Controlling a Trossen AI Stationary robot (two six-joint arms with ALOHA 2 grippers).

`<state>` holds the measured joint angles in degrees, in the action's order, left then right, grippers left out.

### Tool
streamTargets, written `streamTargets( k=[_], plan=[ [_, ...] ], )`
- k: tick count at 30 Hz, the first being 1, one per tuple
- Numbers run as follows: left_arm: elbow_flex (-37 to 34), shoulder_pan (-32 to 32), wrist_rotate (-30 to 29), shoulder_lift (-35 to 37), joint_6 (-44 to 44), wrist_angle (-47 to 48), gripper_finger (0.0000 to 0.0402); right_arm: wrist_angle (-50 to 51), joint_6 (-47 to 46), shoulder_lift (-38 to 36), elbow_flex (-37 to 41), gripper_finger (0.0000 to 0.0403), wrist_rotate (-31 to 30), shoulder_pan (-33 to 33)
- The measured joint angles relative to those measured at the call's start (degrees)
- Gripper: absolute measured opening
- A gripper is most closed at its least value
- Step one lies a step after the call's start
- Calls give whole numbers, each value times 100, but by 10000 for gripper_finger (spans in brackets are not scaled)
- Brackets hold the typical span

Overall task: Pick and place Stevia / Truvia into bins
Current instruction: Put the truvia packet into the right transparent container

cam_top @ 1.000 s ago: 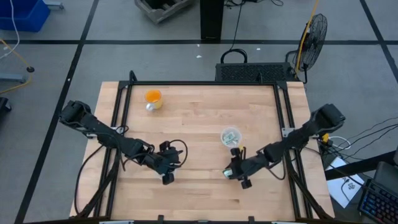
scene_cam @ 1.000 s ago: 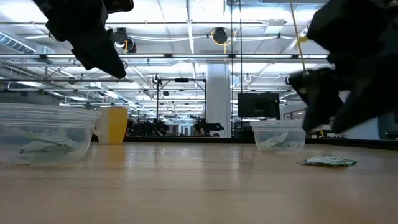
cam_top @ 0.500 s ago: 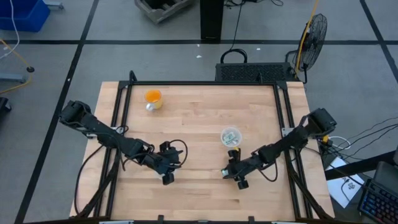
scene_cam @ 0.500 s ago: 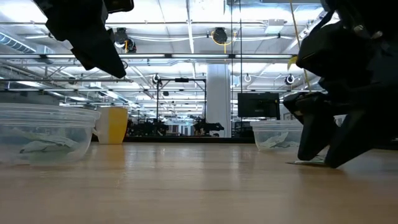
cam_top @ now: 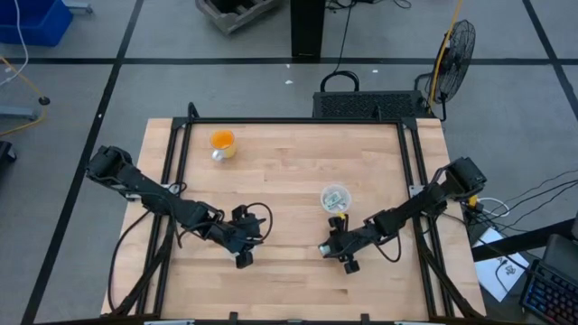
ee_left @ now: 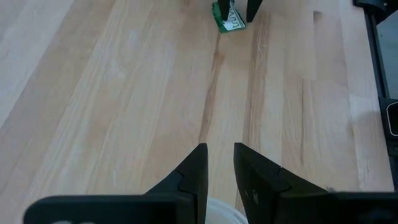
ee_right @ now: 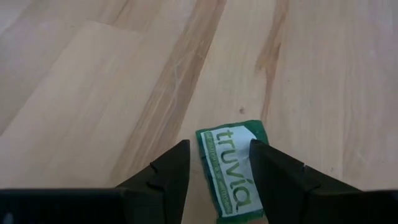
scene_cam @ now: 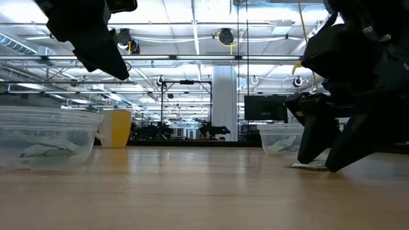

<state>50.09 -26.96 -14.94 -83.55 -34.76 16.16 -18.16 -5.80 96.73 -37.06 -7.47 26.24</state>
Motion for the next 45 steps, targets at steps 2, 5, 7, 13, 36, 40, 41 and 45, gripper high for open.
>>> streamTargets(
  k=[2, 5, 7, 13, 36, 40, 41, 45],
  plan=[
    [0, 0, 0, 0, 0, 0, 81, -45, 9, 0, 2, 160, -8, -2],
    [0, 0, 0, 0, 4, 0, 81, -164, 13, 0, 4, 160, -8, -4],
    [0, 0, 0, 0, 7, 1, 81, -295, 75, 0, 4, 160, 4, 18],
    [0, 0, 0, 0, 13, 2, 81, -347, 295, -7, 4, 160, 11, 44],
    [0, 0, -11, 0, 39, 4, 81, -820, 350, 487, -9, 130, 158, -131],
    [0, 0, -11, 0, 42, 4, 81, -816, 348, 492, -8, 94, 177, -171],
    [0, 0, -12, 0, 42, 4, 81, -820, 348, 494, -7, 85, 180, -182],
    [0, 0, -13, 0, 44, 4, 81, -865, 388, 493, -7, 59, 178, -236]
  ],
)
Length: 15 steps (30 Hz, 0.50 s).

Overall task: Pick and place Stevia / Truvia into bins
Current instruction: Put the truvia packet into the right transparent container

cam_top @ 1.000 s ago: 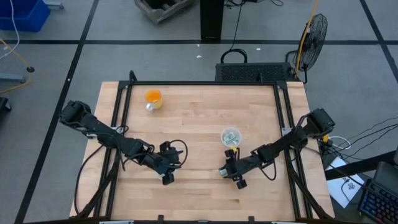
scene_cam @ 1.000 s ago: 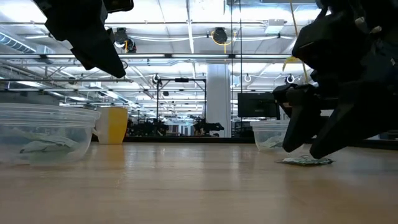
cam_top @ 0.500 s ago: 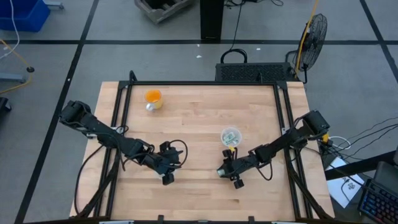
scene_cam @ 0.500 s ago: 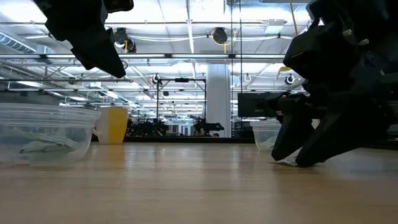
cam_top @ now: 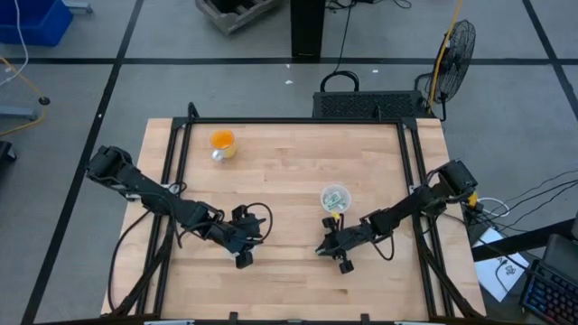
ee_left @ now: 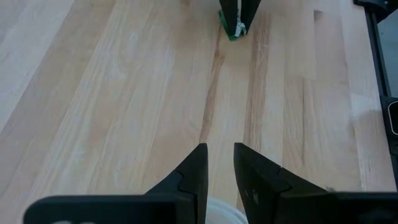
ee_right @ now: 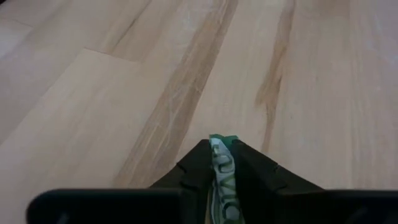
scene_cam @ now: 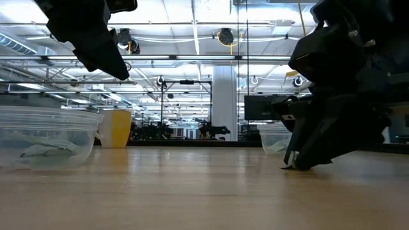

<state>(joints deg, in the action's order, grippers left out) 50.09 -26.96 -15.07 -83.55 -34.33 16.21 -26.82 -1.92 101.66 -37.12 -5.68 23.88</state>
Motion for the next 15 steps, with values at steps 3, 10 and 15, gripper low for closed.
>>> streamTargets(
  k=[3, 10, 15],
  plan=[
    [0, 0, 0, 0, 3, 2, 81, 52, 119, -96, 3, 47, -9, -73],
    [1, 0, -1, -2, 7, 4, 81, 590, 315, -806, 7, 38, -241, -405],
    [2, 0, -2, -2, 7, 28, 81, 1481, 951, -1681, 13, 43, -1482, -631]
  ],
)
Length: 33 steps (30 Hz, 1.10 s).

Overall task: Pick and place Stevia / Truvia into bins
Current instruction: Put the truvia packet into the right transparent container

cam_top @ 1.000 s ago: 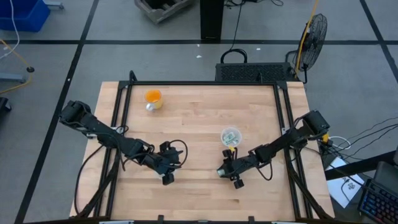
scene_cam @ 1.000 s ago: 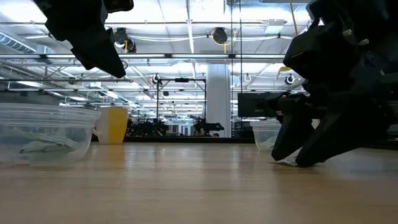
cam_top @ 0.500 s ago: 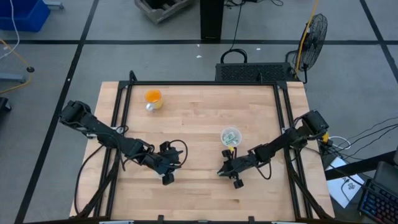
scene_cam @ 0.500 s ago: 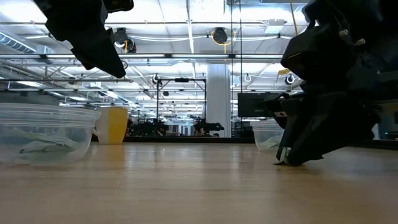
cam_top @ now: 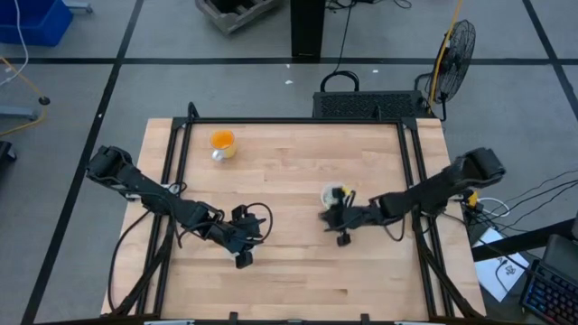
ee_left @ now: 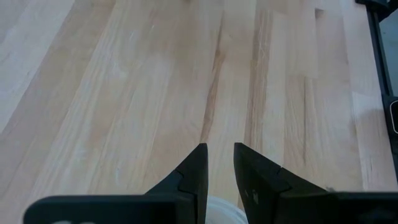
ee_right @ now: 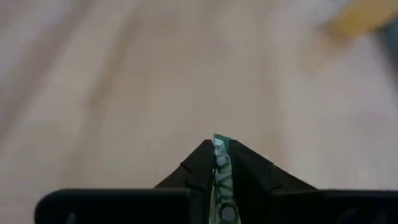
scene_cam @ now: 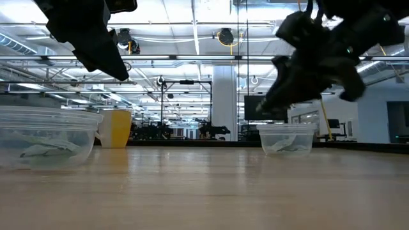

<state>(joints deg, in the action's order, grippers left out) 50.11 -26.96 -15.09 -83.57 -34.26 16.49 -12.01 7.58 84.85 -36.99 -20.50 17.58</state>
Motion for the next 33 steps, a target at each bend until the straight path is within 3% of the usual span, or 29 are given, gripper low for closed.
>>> streamTargets(
  k=[4, 7, 11, 17, 22, 33],
  plan=[
    [0, 0, 0, 0, 0, -2, 81, 575, 359, -749, -2, 43, -917, -224],
    [0, 0, 0, 0, 1, -4, 81, 740, 288, -1184, -2, 43, -1258, -460],
    [0, -1, -2, 0, 2, -4, 81, 1011, -288, -1381, -2, 43, -1158, -810],
    [0, 0, -2, 0, 0, -7, 81, 1935, -1152, -1196, -2, 48, -268, -1236],
    [0, 0, -5, 0, 70, -8, 81, 1890, -1233, -990, -7, 57, 283, -1302],
    [0, -2, -9, 0, 116, -11, 81, 1863, -1292, -829, -7, 113, 270, -1306]
  ],
)
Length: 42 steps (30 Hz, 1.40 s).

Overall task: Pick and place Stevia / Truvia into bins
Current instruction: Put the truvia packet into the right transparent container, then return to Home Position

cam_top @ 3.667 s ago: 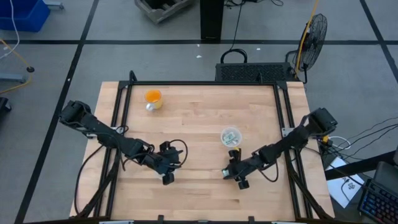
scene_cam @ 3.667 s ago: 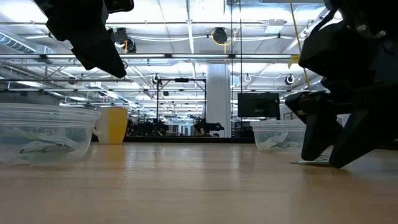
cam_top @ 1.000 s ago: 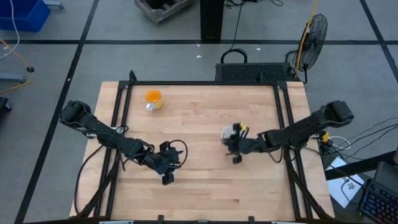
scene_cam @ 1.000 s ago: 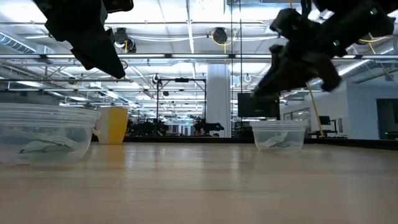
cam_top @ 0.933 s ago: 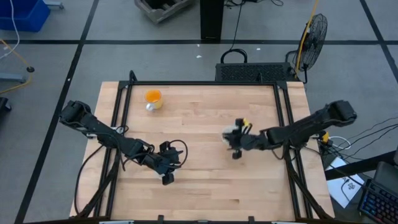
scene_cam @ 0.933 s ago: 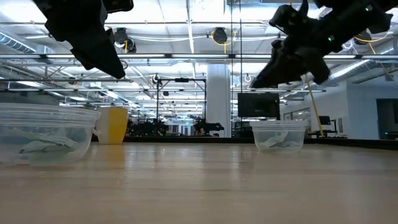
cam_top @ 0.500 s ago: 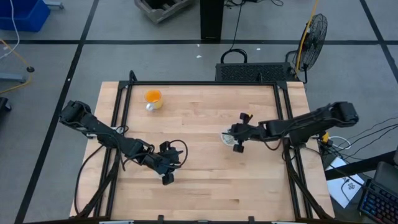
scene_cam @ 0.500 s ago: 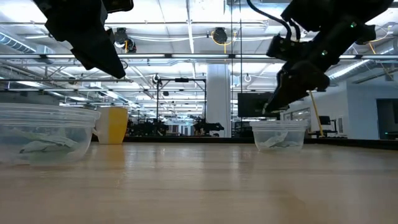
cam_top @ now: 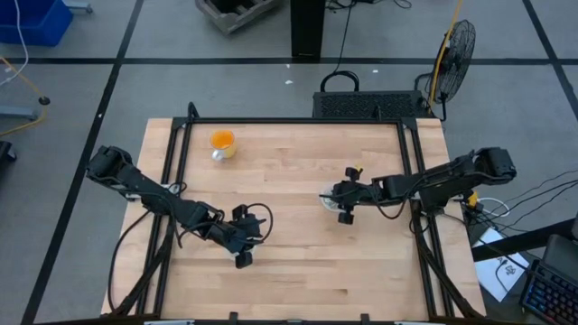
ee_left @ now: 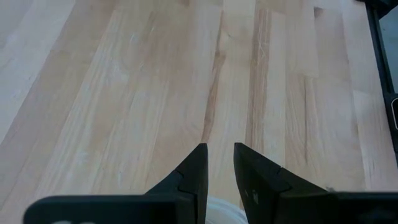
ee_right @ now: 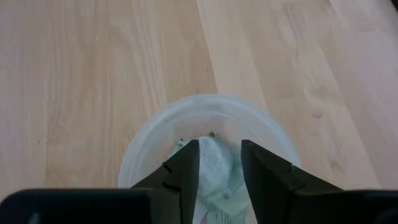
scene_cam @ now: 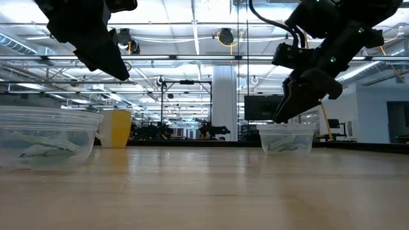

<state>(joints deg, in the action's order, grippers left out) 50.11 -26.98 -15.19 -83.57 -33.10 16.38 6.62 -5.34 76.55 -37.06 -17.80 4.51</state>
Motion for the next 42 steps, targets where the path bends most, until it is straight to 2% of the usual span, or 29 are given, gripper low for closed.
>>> streamTargets(
  k=[5, 10, 13, 19, 23, 25, 30, 36, 39, 42],
  plan=[
    [0, 2, -40, 0, 206, -3, 81, -34, -22, -61, 0, 126, 9, 42],
    [0, 2, -17, 0, 358, 2, 81, -29, -93, -343, 0, 123, 13, 152],
    [0, 50, 2, 0, 440, 4, 81, 39, -108, -733, 0, 116, 13, 226],
    [4, 259, 227, 306, -412, 22, 81, 438, -137, -1987, 0, 108, 13, 461],
    [3, 320, 308, 857, -318, 445, 81, 715, -195, -2969, 0, 105, 15, 542],
    [4, 328, 214, 1262, -118, 992, 81, 906, -207, -3420, 0, 105, 13, 542],
    [2, 299, -603, 2431, -220, 2481, 81, 1484, -520, -4284, 0, 105, 15, 535],
    [2, 132, -1512, 3686, -344, 3742, 81, 2415, -1307, -4726, 0, 105, 33, 535],
    [2, 96, -1653, 4170, -371, 4081, 81, 2544, -1325, -4844, 0, 105, 110, 535],
    [2, 71, -1686, 4533, -301, 4237, 81, 2407, -1052, -5019, 0, 105, 524, 533]
  ],
)
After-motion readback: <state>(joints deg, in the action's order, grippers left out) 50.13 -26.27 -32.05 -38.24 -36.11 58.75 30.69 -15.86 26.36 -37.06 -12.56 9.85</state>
